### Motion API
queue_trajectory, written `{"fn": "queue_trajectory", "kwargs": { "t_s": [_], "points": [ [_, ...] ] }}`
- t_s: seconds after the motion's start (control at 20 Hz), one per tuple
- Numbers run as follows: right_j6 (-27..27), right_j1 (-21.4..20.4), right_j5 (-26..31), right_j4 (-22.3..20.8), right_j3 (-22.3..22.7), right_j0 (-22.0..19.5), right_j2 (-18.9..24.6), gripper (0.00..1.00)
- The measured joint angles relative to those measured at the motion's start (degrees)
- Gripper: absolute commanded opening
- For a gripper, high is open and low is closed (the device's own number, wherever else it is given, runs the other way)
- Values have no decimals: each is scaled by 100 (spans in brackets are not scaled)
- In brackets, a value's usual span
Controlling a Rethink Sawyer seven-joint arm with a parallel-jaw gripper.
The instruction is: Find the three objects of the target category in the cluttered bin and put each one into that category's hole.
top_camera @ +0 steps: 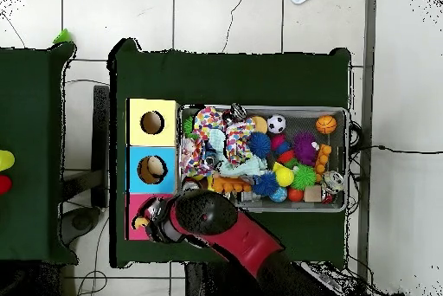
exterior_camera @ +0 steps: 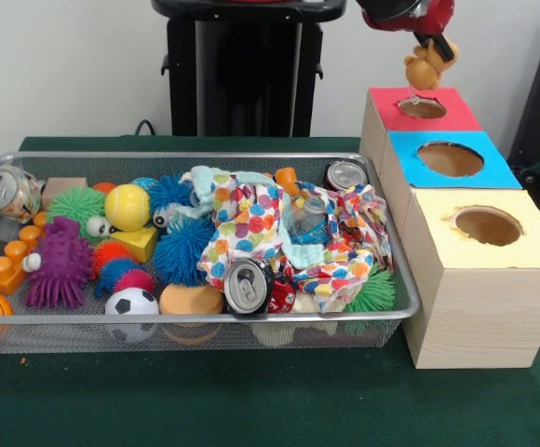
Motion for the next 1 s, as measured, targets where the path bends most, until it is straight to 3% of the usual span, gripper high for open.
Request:
{"fn": "queue_trajectory", "kwargs": {
  "t_s": [0.5,0.55,1.0],
  "points": [
    [0,215,-313,1,0,-38,98,0],
    [0,233,-348,1,0,-43,112,100],
    [0,254,-410,1,0,-71,142,100]
  ]
}}
